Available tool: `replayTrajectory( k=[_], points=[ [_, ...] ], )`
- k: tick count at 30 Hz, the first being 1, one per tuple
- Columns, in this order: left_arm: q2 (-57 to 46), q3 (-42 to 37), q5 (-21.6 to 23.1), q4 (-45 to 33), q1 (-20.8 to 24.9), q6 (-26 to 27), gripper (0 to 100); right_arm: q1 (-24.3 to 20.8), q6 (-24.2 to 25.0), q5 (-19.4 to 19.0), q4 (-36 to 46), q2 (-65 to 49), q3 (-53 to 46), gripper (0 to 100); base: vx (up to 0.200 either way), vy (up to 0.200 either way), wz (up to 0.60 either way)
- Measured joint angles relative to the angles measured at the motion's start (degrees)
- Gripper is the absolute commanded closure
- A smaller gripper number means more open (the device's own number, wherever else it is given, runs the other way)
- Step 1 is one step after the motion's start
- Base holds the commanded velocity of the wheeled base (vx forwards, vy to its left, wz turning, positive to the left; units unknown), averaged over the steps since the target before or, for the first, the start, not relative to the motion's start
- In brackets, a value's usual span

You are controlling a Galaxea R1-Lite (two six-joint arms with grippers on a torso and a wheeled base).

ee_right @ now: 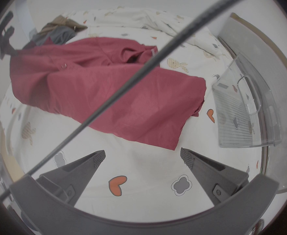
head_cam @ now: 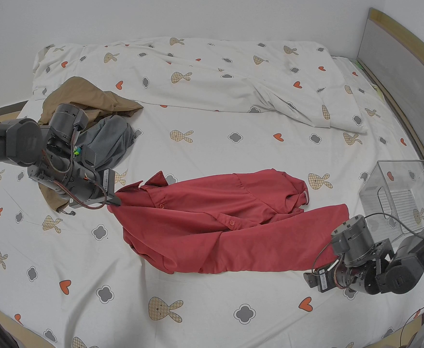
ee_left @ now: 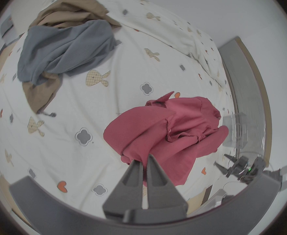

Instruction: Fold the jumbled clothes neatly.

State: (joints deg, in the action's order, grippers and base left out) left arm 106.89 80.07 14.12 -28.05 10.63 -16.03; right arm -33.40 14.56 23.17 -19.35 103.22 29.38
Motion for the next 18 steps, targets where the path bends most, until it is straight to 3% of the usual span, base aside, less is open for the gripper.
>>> replayTrajectory(
  k=[3,8,14,18],
  points=[
    [-1.05,-0.9,-0.71,-0.06,-0.63,-1.78,100,0.55,-0.35,0.35,-2.11,3.1,1.35,0,0.0,0.0,0.0],
    [-3.04,-2.54,-1.74,-0.22,-2.56,-4.11,100,5.55,-1.37,-1.74,-8.75,5.68,3.86,0,0.0,0.0,0.0],
    [-4.77,-4.88,-4.44,-0.06,-4.4,-5.21,100,9.62,-1.32,-12.89,-9.67,6.29,4.68,0,0.0,0.0,0.0],
    [-5.34,-6.1,-5.01,0.5,-4.85,-5.25,100,12.51,-1.4,-23.44,-9.72,5.74,3.34,0,0.0,0.0,0.0]
  ],
)
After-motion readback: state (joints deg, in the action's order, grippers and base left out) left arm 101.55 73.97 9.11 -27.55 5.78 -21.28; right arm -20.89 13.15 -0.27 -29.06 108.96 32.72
